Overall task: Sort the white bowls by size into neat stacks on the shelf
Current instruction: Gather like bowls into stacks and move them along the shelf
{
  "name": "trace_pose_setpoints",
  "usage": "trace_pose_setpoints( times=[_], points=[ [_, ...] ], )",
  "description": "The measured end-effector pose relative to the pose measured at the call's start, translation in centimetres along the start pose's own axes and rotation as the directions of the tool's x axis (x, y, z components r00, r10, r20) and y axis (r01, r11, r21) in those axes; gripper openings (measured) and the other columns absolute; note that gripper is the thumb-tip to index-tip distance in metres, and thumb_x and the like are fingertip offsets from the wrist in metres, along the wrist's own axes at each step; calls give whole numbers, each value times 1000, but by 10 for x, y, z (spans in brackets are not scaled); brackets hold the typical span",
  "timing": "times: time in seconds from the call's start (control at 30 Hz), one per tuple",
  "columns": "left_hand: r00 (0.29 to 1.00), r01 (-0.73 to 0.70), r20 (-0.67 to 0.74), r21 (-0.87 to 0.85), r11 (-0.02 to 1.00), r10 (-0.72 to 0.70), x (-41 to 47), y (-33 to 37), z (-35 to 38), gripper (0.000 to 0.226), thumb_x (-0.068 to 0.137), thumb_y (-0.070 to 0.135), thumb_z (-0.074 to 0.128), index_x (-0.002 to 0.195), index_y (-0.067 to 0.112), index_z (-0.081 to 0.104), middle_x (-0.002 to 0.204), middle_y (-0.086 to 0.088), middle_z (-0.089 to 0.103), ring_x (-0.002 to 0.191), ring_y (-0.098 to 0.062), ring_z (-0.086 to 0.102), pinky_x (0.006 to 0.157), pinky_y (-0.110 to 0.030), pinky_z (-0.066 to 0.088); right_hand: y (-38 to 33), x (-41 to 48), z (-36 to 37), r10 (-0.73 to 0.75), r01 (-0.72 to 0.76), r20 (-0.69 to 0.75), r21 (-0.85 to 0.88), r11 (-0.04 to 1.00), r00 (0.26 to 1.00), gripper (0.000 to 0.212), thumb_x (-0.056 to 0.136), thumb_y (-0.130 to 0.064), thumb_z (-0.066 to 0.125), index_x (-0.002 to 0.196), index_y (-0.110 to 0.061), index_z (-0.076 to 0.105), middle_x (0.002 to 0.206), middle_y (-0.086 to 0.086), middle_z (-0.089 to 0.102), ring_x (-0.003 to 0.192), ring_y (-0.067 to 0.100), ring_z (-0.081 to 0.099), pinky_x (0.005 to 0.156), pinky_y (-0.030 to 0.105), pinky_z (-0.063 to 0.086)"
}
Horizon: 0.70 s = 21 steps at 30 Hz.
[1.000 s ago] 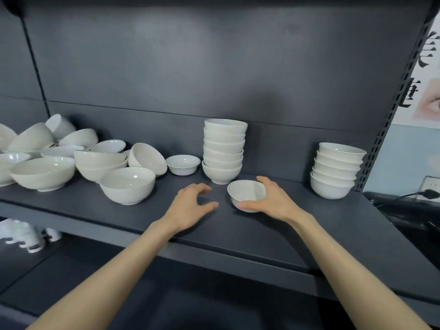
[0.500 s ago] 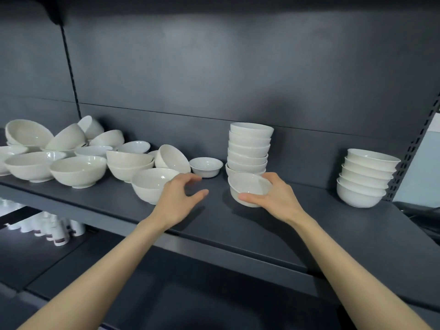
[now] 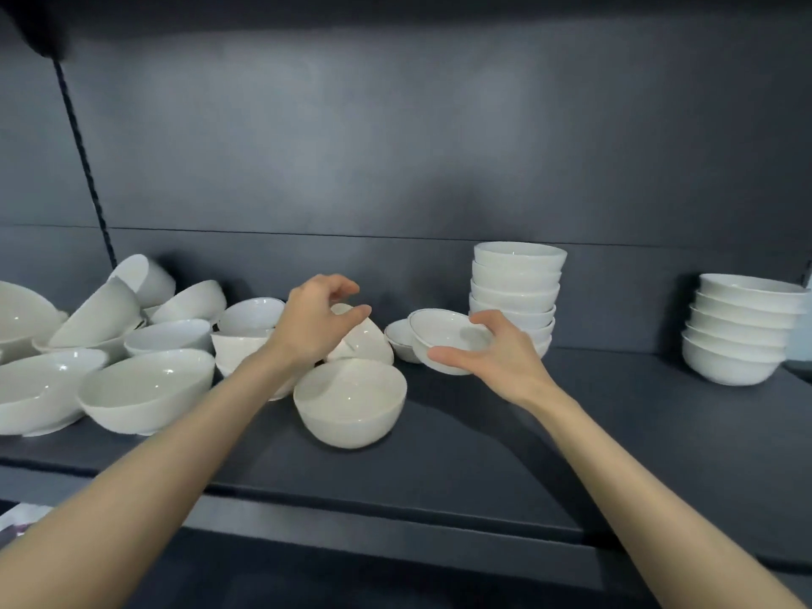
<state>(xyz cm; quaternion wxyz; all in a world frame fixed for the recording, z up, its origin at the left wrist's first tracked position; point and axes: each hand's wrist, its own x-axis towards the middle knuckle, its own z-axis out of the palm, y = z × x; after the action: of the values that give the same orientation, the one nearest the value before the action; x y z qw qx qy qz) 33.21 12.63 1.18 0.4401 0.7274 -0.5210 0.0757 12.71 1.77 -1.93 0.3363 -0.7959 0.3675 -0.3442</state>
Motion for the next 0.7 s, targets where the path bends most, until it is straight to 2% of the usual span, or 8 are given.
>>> trace_pose_setpoints(
  times=[0.07, 0.2, 0.33, 0.47, 0.57, 0.63, 0.7],
  points=[
    [998, -4, 56, 17, 1000, 3, 16, -12, -3, 35, 87, 25, 68, 118, 10, 63, 124, -3, 62, 112, -17, 57, 82, -13, 33, -6, 8, 11, 6, -6, -32, -4, 1000, 999, 86, 67, -53, 79, 136, -19, 41, 131, -5, 46, 107, 10, 43, 83, 25, 36],
    [982, -5, 190, 52, 999, -5, 48, -33, -1, 38, 87, 29, 68, 120, 11, 62, 125, -2, 63, 118, -18, 55, 92, -24, 38, -18, 27, 30, 17, -17, -66, 11, 1000, 998, 87, 68, -50, 80, 137, -17, 39, 137, -3, 44, 109, 9, 40, 86, 24, 35],
    [946, 69, 316, 9, 998, -68, 79, -48, 3, 33, 86, 31, 68, 112, 11, 65, 110, -2, 65, 105, -17, 57, 85, -22, 38, -26, 51, 43, 49, -49, -79, -2, 999, 996, 90, 69, -49, 81, 138, -12, 37, 141, 1, 43, 124, 15, 42, 90, 24, 35],
    [883, 140, 457, -40, 989, -107, 109, -62, 11, 31, 88, 34, 65, 100, 6, 69, 94, -5, 66, 93, -21, 61, 79, -28, 45, -24, 71, 53, 91, -94, -66, -47, 994, 994, 95, 66, -54, 80, 139, -12, 37, 137, 2, 46, 125, 18, 44, 93, 28, 39],
    [811, 220, 570, -86, 972, -134, 127, -69, 23, 37, 93, 36, 59, 105, 2, 66, 97, -7, 62, 88, -20, 58, 72, -25, 47, -20, 81, 59, 108, -113, -62, -73, 991, 992, 95, 67, -53, 79, 141, -11, 36, 136, 1, 46, 124, 18, 44, 89, 25, 35],
    [754, 260, 641, -85, 962, -147, 138, -72, 32, 36, 95, 38, 54, 109, 6, 62, 105, -8, 62, 94, -19, 61, 75, -26, 50, -17, 87, 62, 127, -130, -47, -73, 989, 991, 95, 68, -52, 79, 141, -11, 34, 137, 2, 46, 125, 18, 43, 90, 25, 35],
    [695, 289, 701, -68, 955, -161, 148, -72, 41, 40, 96, 43, 50, 112, 7, 60, 111, -10, 63, 103, -23, 64, 89, -34, 52, -14, 92, 65, 137, -140, -40, -83, 987, 990, 95, 69, -52, 79, 142, -12, 33, 138, 2, 45, 126, 18, 43, 91, 25, 36]
  ],
)
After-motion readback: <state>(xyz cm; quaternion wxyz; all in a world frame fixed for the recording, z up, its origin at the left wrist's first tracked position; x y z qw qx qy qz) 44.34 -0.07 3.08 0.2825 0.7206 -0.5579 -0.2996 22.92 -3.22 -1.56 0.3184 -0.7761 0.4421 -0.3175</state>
